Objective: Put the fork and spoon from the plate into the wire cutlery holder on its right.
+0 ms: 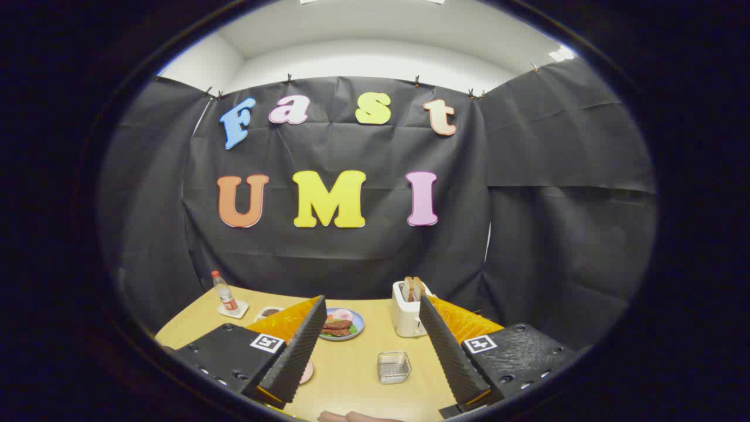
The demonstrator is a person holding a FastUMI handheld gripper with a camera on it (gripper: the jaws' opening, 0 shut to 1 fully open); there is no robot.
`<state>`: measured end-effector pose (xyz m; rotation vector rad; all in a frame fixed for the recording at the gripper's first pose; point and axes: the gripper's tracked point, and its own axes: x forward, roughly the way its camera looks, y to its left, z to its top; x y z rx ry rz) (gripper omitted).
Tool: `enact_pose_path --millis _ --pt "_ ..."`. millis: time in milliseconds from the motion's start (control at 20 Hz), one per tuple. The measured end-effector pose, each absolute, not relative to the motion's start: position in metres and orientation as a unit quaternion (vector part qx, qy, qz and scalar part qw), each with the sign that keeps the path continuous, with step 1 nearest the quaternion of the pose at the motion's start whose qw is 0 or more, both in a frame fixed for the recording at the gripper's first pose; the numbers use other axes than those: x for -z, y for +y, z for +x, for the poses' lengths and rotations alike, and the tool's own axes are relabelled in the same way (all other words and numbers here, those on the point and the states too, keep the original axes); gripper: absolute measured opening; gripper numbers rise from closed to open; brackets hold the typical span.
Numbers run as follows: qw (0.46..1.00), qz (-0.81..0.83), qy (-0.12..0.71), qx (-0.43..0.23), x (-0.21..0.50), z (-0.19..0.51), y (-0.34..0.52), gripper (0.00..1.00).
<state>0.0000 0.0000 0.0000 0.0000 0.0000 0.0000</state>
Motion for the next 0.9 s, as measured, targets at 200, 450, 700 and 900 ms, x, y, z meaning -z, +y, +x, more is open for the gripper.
enact_pose_path --millis 200,450,700,900 --pt "1.000 0.000 0.014 0.004 0.015 0.006 0.003 0.95" --pt "0.999 -0.007 0.035 0.011 0.038 0.016 0.001 0.95" --pt "0.998 -0.014 0.063 -0.001 0.072 0.037 0.022 0.95" --pt "0.994 -0.025 0.104 -0.037 0.120 0.056 0.065 0.95"
